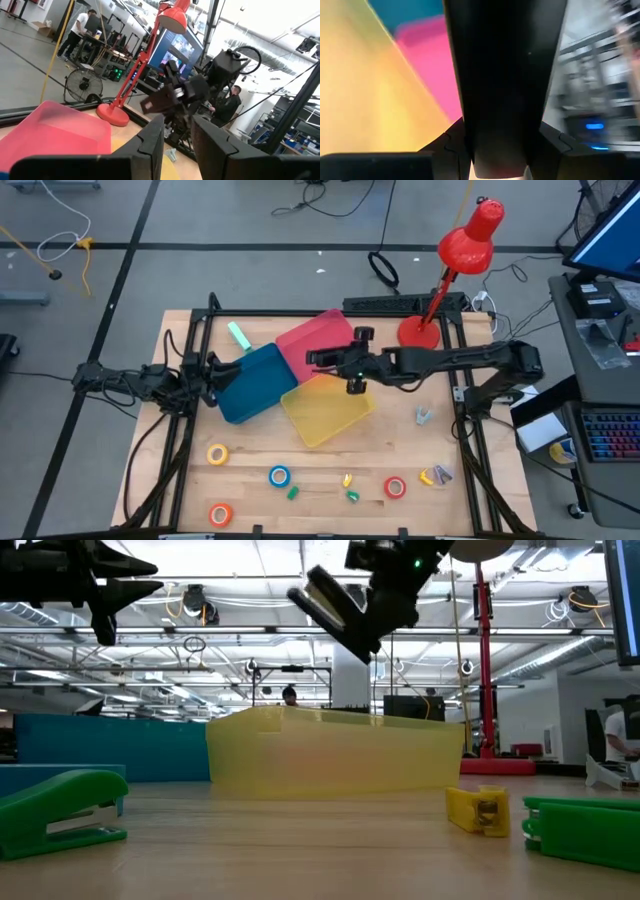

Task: Pick and place Stapler, Stapler remover, tape
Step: Put the black stapler into the red bin

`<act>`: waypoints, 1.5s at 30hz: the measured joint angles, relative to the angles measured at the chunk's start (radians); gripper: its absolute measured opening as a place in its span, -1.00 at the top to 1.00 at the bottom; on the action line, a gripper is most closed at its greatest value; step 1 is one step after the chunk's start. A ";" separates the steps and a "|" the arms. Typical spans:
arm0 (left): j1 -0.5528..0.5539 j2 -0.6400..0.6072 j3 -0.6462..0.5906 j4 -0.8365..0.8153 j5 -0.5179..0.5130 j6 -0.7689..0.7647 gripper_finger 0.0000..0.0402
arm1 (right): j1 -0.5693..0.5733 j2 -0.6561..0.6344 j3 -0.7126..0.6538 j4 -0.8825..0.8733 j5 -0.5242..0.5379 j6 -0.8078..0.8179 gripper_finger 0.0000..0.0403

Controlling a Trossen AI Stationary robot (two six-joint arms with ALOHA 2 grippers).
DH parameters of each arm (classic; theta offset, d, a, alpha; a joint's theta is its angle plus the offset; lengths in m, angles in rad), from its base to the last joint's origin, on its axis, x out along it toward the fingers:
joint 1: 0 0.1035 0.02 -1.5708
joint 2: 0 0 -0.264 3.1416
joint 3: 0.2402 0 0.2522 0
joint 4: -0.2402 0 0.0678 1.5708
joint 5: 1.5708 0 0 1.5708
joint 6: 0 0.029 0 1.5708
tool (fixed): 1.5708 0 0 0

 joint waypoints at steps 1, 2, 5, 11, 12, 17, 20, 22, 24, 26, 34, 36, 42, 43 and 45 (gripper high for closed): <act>0.000 0.000 0.000 0.000 0.000 0.000 0.52 | -0.006 0.002 -0.002 -0.013 0.036 -0.058 0.36; 0.000 0.000 0.000 0.000 0.000 0.001 0.52 | -0.014 0.003 -0.004 -0.018 0.057 -0.119 0.36; 0.000 0.000 0.000 0.002 0.000 0.003 0.52 | -0.043 0.030 0.001 0.061 0.075 -0.300 0.36; 0.000 0.000 0.000 0.002 0.000 0.002 0.52 | -0.103 0.086 0.001 0.184 0.027 -0.583 0.36; 0.000 0.000 0.000 0.002 0.000 0.002 0.52 | -0.114 0.095 -0.001 0.183 0.011 -0.614 0.36; 0.000 0.001 0.000 0.002 0.000 0.001 0.52 | -0.172 0.171 -0.002 0.153 -0.005 -0.734 0.36; 0.000 0.001 0.000 0.003 0.000 0.001 0.52 | -0.211 0.204 -0.003 0.134 -0.004 -0.774 0.36; 0.000 0.001 0.000 0.004 0.000 0.000 0.52 | -0.235 0.221 -0.003 0.116 -0.005 -0.779 0.36; 0.000 0.001 0.000 0.004 0.000 0.001 0.52 | -0.254 0.230 -0.003 0.117 -0.006 -0.780 0.36; 0.000 0.001 0.000 0.005 0.000 0.001 0.52 | -0.264 0.230 -0.003 0.105 -0.006 -0.780 0.36; 0.000 0.001 0.000 0.008 -0.019 0.004 0.52 | -0.272 0.220 0.027 0.070 -0.036 -0.828 0.36; 0.000 0.001 0.000 0.007 -0.026 0.005 0.52 | -0.273 0.220 0.057 0.026 -0.093 -0.812 0.36; 0.000 0.001 0.000 0.007 -0.027 0.005 0.52 | -0.273 0.223 0.170 -0.048 -0.261 -0.766 0.35; 0.000 0.001 0.000 0.007 -0.027 0.005 0.52 | -0.274 0.228 0.187 -0.057 -0.269 -0.770 0.35; 0.000 0.001 0.000 0.007 -0.027 0.005 0.52 | -0.281 0.244 0.216 -0.084 -0.272 -0.761 0.35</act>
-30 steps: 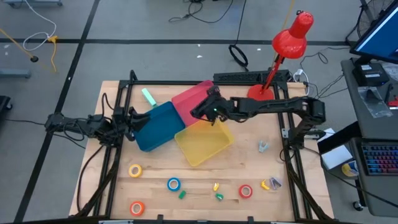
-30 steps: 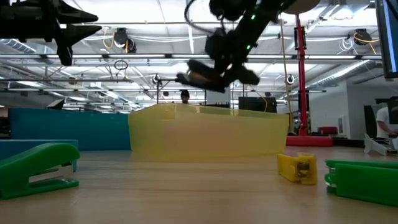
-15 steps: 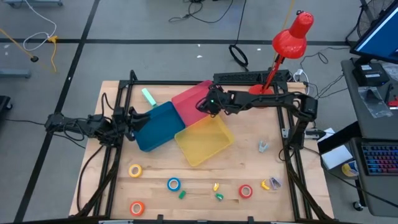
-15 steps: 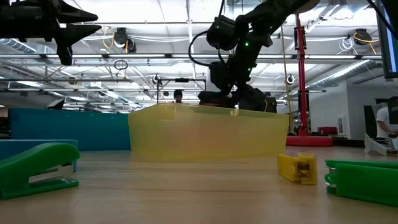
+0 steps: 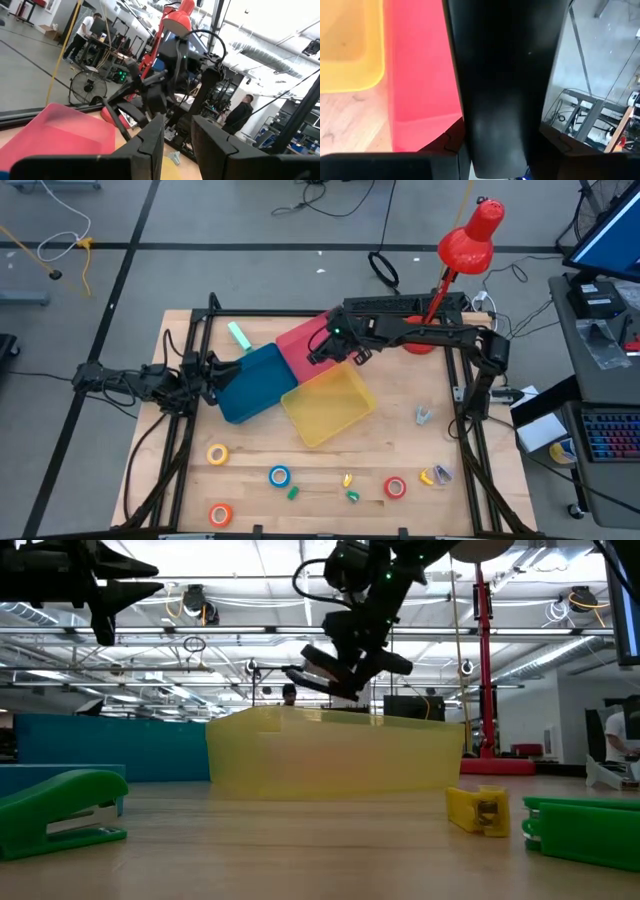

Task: Pick and place Stapler, Stapler remover, tape
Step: Put the black stapler into the red bin

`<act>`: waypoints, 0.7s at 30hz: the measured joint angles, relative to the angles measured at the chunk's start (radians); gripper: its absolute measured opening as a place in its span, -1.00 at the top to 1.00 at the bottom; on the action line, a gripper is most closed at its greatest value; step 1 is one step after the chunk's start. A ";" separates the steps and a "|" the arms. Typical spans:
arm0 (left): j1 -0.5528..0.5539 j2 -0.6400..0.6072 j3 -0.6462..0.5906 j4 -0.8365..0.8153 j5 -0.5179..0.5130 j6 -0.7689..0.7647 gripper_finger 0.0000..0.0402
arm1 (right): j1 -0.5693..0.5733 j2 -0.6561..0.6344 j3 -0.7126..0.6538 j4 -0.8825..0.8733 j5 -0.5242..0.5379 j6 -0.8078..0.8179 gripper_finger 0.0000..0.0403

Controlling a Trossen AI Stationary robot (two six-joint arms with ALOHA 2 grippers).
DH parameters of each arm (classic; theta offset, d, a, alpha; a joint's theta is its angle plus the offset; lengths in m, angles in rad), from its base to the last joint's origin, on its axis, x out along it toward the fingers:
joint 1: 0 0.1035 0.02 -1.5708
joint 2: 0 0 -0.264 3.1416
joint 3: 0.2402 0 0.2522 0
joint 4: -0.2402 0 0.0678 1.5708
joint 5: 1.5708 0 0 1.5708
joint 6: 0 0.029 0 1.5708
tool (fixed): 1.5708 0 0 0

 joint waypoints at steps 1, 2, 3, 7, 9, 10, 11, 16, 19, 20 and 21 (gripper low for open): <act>0.000 0.000 0.000 0.000 0.000 0.000 0.52 | -0.005 0.013 0.013 -0.015 0.000 0.013 0.35; 0.000 0.000 0.000 0.000 0.000 0.001 0.52 | -0.012 0.026 0.024 -0.031 -0.004 0.025 0.35; 0.000 0.000 0.000 0.000 0.000 0.000 0.52 | -0.021 0.043 0.035 -0.051 -0.021 0.032 0.35; 0.000 0.000 0.000 0.000 0.000 -0.002 0.52 | -0.054 0.118 0.077 -0.103 -0.055 0.065 0.35; 0.000 0.000 0.000 0.001 0.000 -0.007 0.52 | -0.066 0.153 0.101 -0.132 -0.053 0.070 0.35; 0.000 0.000 0.000 0.001 0.000 -0.008 0.52 | -0.072 0.169 0.119 -0.145 -0.057 0.070 0.35; 0.000 0.000 0.000 0.001 0.000 -0.008 0.52 | -0.077 0.180 0.133 -0.157 -0.072 0.077 0.35; 0.000 0.000 0.000 0.002 0.000 -0.017 0.52 | -0.093 0.220 0.210 -0.212 -0.177 0.154 0.35; 0.000 0.000 0.000 0.001 0.000 -0.023 0.52 | -0.094 0.215 0.225 -0.228 -0.225 0.180 0.35; 0.000 0.000 0.000 0.002 0.000 -0.023 0.52 | -0.093 0.215 0.226 -0.227 -0.237 0.182 0.35; 0.000 0.000 0.000 0.002 0.000 -0.024 0.52 | -0.090 0.216 0.225 -0.231 -0.238 0.184 0.35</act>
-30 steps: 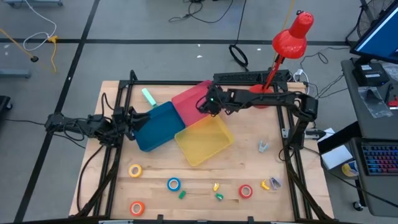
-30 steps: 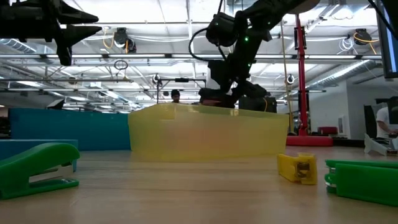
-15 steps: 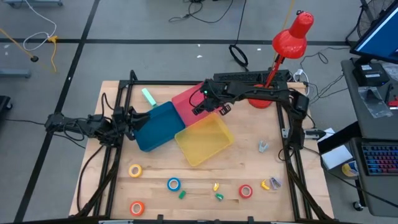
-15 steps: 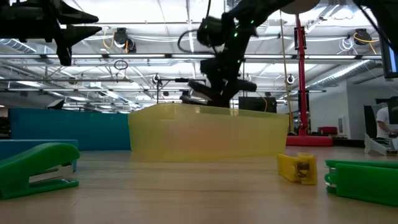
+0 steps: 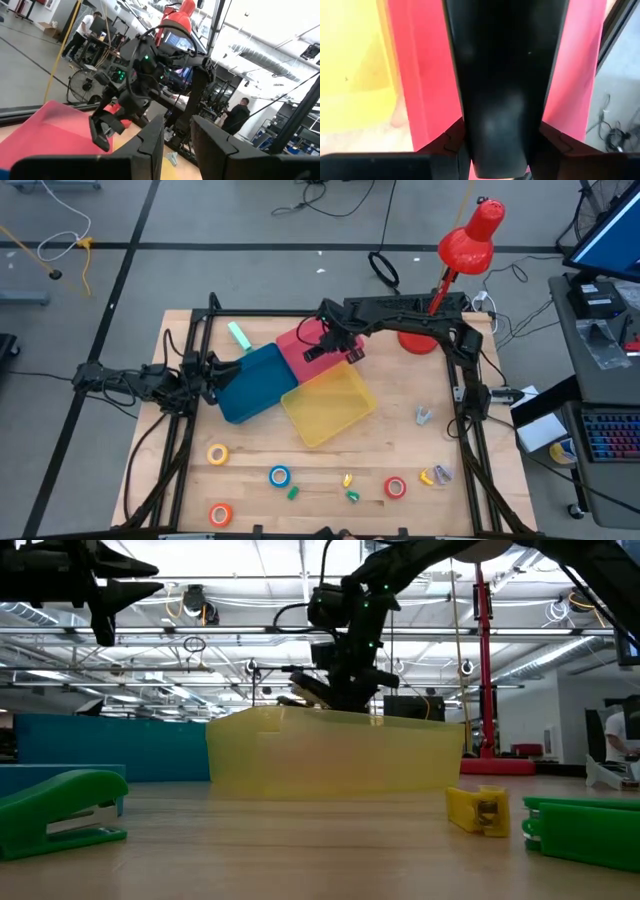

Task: Pick and place Stapler, Stapler remover, tape
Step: Put the black stapler into the red bin

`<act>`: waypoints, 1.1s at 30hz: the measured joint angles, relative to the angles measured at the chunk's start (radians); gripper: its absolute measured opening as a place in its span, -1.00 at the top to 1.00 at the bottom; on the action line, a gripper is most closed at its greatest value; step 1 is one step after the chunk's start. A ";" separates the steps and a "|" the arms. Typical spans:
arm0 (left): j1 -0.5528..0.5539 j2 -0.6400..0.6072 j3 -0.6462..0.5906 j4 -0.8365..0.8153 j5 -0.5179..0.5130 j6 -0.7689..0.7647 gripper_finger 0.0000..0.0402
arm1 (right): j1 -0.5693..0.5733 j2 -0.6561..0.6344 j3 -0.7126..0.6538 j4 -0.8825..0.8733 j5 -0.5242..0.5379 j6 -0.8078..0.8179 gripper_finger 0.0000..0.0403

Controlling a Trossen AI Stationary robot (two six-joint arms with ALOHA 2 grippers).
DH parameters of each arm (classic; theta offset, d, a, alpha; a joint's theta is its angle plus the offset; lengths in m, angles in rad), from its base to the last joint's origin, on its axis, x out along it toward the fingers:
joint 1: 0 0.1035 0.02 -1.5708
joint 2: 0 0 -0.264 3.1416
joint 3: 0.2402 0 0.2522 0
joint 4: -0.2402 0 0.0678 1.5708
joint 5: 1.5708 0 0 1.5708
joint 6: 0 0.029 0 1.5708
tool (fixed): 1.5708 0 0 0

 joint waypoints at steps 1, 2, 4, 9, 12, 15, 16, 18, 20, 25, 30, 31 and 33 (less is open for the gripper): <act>0.000 0.000 0.000 -0.001 0.000 0.000 0.52 | 0.001 0.002 0.000 -0.012 0.007 0.003 0.35; 0.000 0.000 0.000 -0.001 0.000 0.000 0.52 | 0.001 0.003 -0.001 -0.028 0.005 0.006 0.34; 0.000 0.000 0.000 0.000 0.000 0.000 0.52 | 0.001 0.018 -0.001 -0.031 0.006 0.008 0.34; 0.000 0.000 0.000 0.000 0.000 -0.003 0.52 | -0.003 0.065 -0.003 -0.028 0.006 0.029 0.34; 0.000 0.000 0.000 0.001 0.000 -0.003 0.52 | -0.003 0.081 -0.001 -0.016 0.006 0.031 0.34; 0.000 0.000 0.000 0.002 0.000 -0.003 0.52 | -0.004 0.091 -0.002 -0.022 0.006 0.036 0.34; 0.000 0.000 0.000 0.002 0.000 -0.003 0.52 | -0.004 0.094 -0.002 -0.018 0.005 0.037 0.34; 0.000 0.000 0.000 0.002 0.000 -0.003 0.52 | -0.004 0.095 -0.002 -0.028 0.006 0.044 0.34; 0.000 0.000 0.000 0.002 0.000 -0.002 0.52 | -0.007 0.096 -0.002 -0.038 0.005 0.044 0.34; 0.000 0.000 0.000 0.002 0.000 -0.002 0.52 | -0.007 0.095 -0.002 -0.026 0.007 0.039 0.34; 0.000 0.000 0.000 0.002 0.000 -0.002 0.52 | -0.007 0.095 -0.002 -0.020 0.022 0.041 0.34; 0.000 0.000 0.000 0.002 0.000 -0.002 0.52 | -0.007 0.095 -0.002 -0.019 0.034 0.042 0.33; 0.000 0.000 0.000 0.002 0.000 -0.002 0.52 | -0.007 0.095 -0.002 -0.015 0.038 0.042 0.29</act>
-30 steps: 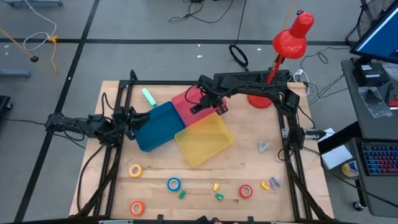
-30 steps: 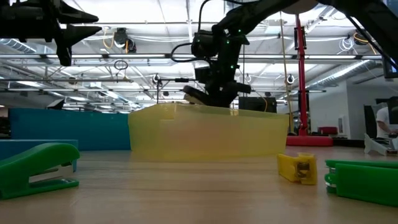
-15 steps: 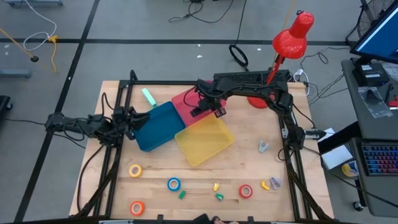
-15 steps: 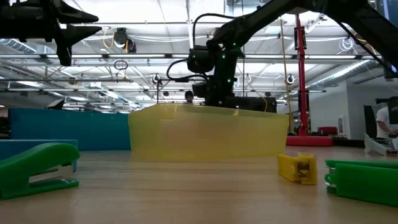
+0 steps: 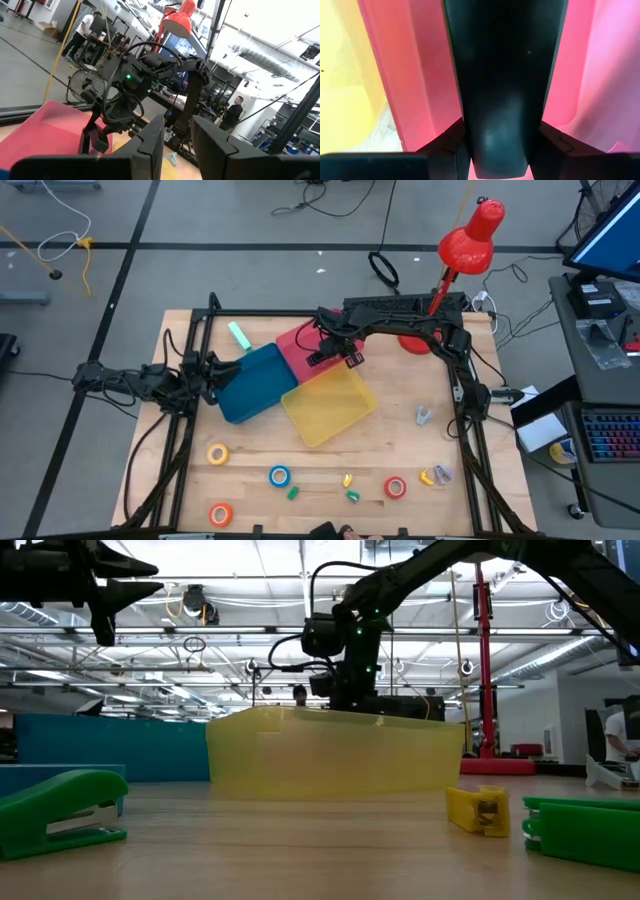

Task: Pick and place Stapler, Stapler remover, tape
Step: Put the black stapler into the red bin, then put the blue stapler into the red bin

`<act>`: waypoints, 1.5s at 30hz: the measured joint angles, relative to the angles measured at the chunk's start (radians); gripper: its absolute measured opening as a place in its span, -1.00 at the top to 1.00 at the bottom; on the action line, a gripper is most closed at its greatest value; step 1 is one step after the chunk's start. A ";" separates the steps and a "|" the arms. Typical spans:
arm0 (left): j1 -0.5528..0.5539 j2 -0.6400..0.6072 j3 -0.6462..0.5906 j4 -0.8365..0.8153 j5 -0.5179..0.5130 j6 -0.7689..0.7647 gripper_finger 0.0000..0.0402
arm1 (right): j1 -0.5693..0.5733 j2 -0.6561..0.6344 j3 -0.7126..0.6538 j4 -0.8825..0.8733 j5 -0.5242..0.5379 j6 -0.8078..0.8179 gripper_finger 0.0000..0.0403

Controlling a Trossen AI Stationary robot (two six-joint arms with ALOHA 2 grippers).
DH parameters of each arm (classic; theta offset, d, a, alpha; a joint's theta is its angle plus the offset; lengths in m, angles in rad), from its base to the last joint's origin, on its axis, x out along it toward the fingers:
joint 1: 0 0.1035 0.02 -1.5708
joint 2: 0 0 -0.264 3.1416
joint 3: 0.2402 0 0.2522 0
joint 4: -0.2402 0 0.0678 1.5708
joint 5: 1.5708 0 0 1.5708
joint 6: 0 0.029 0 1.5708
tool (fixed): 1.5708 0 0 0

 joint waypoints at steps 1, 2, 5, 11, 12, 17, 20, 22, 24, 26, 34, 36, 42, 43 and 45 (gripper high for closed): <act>0.000 0.000 0.000 0.000 0.000 0.000 0.52 | 0.000 0.000 0.000 0.006 -0.002 0.001 0.27; 0.000 0.000 0.000 0.000 0.000 0.000 0.52 | 0.000 0.000 0.000 0.012 -0.001 0.001 0.24; 0.000 0.000 0.000 0.000 0.000 0.001 0.52 | 0.000 0.000 0.000 0.024 -0.001 0.001 0.19; 0.000 0.000 0.000 0.000 0.000 0.001 0.52 | 0.000 0.000 0.000 0.024 -0.002 0.012 0.20; 0.000 0.000 0.000 0.000 0.000 0.001 0.52 | 0.000 0.000 0.000 0.024 -0.001 0.012 0.20; 0.000 0.000 0.000 0.000 0.000 0.001 0.52 | 0.000 0.000 0.000 0.027 0.019 0.010 0.21; 0.000 0.000 0.000 0.000 0.000 0.001 0.52 | 0.008 -0.002 0.000 0.028 0.104 -0.014 0.21; 0.000 0.000 0.000 0.000 0.000 0.001 0.52 | 0.017 -0.020 -0.002 0.027 0.145 -0.025 0.21; 0.000 0.000 0.000 0.000 0.000 -0.003 0.52 | 0.029 -0.047 -0.002 0.040 0.148 -0.023 0.21; 0.000 0.000 0.000 0.010 0.001 -0.011 0.52 | 0.043 -0.078 0.000 0.046 0.130 -0.006 0.21; 0.000 0.000 0.000 0.019 0.017 -0.041 0.52 | 0.061 -0.250 -0.001 0.014 0.022 0.249 0.21; 0.000 0.000 0.000 0.020 0.017 -0.056 0.52 | 0.055 -0.295 -0.001 -0.021 0.022 0.317 0.21; 0.000 0.000 0.000 0.064 0.014 -0.055 0.52 | 0.034 -0.426 -0.016 -0.121 0.017 0.476 0.35; 0.000 0.000 0.000 0.074 0.006 -0.054 0.52 | 0.034 -0.451 -0.031 -0.122 0.017 0.492 0.41; 0.000 0.000 0.000 0.098 -0.014 -0.053 0.52 | 0.033 -0.511 -0.076 -0.111 0.018 0.521 0.54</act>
